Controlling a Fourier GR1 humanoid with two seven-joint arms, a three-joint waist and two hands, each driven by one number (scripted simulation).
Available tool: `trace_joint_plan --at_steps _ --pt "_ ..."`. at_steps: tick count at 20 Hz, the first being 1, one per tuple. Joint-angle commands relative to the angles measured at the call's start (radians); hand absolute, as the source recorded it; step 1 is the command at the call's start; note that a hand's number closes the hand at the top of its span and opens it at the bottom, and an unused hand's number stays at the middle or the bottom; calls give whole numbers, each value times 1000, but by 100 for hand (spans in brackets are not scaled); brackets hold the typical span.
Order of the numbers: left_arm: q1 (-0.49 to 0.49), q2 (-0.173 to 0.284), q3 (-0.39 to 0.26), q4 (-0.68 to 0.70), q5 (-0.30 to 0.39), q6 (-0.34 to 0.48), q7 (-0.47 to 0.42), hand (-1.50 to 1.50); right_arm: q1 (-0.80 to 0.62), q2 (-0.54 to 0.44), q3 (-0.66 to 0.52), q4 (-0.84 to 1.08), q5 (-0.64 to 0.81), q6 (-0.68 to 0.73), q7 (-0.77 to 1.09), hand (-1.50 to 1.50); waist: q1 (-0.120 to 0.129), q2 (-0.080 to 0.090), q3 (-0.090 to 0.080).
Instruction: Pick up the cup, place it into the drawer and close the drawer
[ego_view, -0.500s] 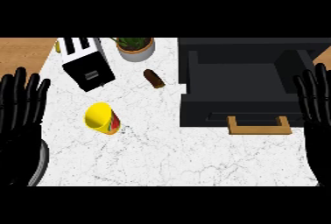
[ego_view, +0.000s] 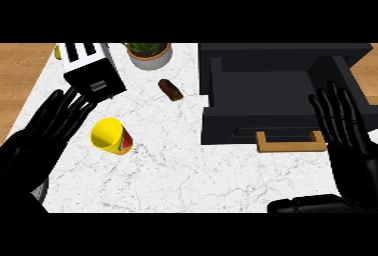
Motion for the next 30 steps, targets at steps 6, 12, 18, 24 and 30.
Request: trace_joint_plan --at_steps 6,12,18,24,30 --pt "-194 152 121 496 211 -319 -7 -150 -112 -28 -19 113 -37 43 71 -150 5 -5 0" --pt "-325 143 129 767 18 -363 -104 -150 -132 -43 -73 137 -80 76 38 -150 5 -7 0" --pt "-390 130 140 1035 -224 -370 -361 -150 -221 -56 -85 184 -61 70 62 -150 2 -5 0" --pt "-452 120 97 1285 -424 -291 -604 -150 -306 -72 -136 212 -96 65 83 -150 -10 1 -2" --pt "-500 134 76 1475 -493 -268 -745 -150 -286 -114 -162 149 -159 120 143 -150 -23 2 -3"
